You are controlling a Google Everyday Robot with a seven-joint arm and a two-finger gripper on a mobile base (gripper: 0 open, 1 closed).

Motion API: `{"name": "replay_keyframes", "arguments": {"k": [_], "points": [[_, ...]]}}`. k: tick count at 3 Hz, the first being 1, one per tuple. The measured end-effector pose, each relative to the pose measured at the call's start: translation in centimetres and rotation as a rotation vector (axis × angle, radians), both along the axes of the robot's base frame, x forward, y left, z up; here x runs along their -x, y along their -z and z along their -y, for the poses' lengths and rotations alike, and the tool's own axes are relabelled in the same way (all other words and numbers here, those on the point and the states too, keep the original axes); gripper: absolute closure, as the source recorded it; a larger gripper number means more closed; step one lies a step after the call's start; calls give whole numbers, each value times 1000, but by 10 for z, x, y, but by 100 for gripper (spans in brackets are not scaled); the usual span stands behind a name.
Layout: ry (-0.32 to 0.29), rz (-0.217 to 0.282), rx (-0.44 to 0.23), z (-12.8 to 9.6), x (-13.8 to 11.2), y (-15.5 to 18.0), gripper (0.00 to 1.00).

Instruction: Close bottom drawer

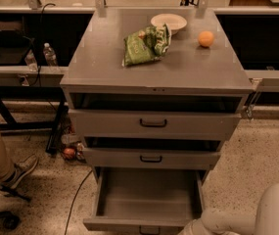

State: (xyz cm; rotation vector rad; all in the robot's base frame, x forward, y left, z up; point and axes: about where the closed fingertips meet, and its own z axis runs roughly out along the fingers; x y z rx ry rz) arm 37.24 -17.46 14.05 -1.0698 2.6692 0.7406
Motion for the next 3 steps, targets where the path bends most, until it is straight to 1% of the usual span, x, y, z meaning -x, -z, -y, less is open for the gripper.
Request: {"name": "replay_keyframes", "arguments": {"k": [1, 2, 3], "points": [[3, 92, -3, -5, -19, 6, 100], [6, 220, 6, -13, -46, 5, 100], [6, 220, 6, -13, -46, 5, 100]]}}
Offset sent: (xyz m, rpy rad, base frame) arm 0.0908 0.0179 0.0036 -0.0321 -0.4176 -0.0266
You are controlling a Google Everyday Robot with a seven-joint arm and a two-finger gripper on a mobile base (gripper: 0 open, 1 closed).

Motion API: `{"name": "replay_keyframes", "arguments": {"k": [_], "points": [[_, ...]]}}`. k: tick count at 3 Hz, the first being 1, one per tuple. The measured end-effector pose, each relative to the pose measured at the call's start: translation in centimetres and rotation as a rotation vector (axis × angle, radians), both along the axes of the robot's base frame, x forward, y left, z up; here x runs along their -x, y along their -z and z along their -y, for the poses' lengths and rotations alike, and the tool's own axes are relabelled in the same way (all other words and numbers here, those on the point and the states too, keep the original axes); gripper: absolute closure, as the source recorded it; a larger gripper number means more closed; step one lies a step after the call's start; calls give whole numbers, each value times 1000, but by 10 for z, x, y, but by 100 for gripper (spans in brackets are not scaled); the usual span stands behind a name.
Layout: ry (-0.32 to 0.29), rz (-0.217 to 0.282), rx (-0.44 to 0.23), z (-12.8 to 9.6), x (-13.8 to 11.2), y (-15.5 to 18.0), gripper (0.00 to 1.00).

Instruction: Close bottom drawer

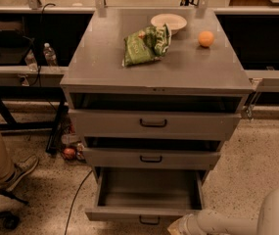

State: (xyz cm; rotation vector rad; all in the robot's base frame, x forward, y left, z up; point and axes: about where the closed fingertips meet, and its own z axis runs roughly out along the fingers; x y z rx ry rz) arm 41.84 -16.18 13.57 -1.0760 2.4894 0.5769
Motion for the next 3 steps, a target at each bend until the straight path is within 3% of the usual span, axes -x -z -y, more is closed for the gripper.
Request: {"name": "replay_keyframes", "arguments": {"k": [1, 2, 3], "points": [[-2, 18, 19, 0, -3, 0, 100], [-24, 100, 93, 0, -21, 0, 100], [-27, 130, 108, 2, -28, 0, 100]]}}
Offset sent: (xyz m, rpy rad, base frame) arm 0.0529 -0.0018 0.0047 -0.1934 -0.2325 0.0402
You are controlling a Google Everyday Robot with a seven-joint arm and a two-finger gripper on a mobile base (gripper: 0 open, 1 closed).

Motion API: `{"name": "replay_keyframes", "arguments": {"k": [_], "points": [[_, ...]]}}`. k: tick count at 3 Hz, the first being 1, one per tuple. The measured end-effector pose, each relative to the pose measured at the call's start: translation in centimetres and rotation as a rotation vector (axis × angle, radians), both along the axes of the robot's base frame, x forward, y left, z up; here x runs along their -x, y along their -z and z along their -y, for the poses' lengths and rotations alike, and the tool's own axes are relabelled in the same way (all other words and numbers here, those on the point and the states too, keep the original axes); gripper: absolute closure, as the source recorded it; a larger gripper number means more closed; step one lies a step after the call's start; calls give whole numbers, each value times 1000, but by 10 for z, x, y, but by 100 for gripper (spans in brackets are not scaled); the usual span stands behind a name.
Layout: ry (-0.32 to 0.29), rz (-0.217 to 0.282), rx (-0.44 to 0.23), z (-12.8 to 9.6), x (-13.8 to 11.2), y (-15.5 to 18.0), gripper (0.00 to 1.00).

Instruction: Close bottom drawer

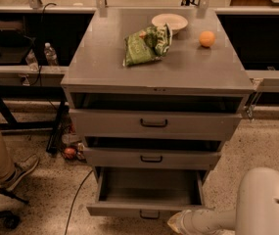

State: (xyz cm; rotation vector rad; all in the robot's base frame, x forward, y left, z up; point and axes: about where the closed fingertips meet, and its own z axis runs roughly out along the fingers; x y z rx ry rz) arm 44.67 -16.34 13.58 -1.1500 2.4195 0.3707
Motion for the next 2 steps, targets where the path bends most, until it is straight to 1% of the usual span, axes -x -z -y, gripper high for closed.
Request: {"name": "replay_keyframes", "arguments": {"k": [1, 2], "points": [[-11, 85, 10, 1, -27, -2, 100], [-12, 90, 9, 1, -29, -2, 100]]}}
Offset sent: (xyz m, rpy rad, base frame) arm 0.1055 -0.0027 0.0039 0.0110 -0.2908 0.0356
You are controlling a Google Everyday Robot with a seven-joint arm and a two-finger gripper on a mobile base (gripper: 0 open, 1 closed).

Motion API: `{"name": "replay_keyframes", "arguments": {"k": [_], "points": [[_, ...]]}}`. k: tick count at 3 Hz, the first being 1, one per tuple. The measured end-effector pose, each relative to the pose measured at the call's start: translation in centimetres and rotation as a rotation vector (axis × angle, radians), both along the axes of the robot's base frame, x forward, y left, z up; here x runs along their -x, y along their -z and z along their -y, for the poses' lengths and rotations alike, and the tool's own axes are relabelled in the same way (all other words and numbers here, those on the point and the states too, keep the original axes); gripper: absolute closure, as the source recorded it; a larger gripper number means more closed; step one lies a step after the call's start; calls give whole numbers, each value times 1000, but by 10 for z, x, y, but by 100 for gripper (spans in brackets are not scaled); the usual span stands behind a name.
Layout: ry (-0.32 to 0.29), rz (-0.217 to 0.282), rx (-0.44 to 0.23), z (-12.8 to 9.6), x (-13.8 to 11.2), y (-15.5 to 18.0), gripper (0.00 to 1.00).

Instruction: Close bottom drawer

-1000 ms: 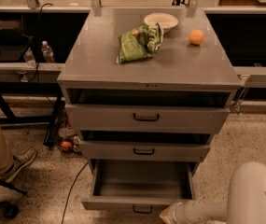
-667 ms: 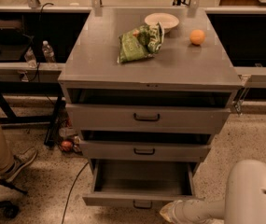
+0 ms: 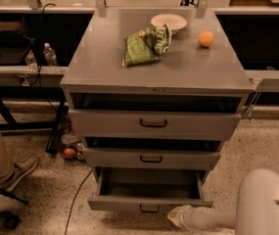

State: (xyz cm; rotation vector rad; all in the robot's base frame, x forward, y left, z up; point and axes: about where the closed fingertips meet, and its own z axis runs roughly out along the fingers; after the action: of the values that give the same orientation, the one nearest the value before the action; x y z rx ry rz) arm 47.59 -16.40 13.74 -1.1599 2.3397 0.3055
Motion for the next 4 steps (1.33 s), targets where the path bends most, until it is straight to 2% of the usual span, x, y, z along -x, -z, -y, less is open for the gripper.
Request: {"name": "replay_keyframes", "arguments": {"k": [1, 2, 4], "points": [[-11, 80, -24, -5, -32, 0, 100], [-11, 80, -24, -5, -32, 0, 100], [21, 138, -34, -2, -58, 7, 100]]}}
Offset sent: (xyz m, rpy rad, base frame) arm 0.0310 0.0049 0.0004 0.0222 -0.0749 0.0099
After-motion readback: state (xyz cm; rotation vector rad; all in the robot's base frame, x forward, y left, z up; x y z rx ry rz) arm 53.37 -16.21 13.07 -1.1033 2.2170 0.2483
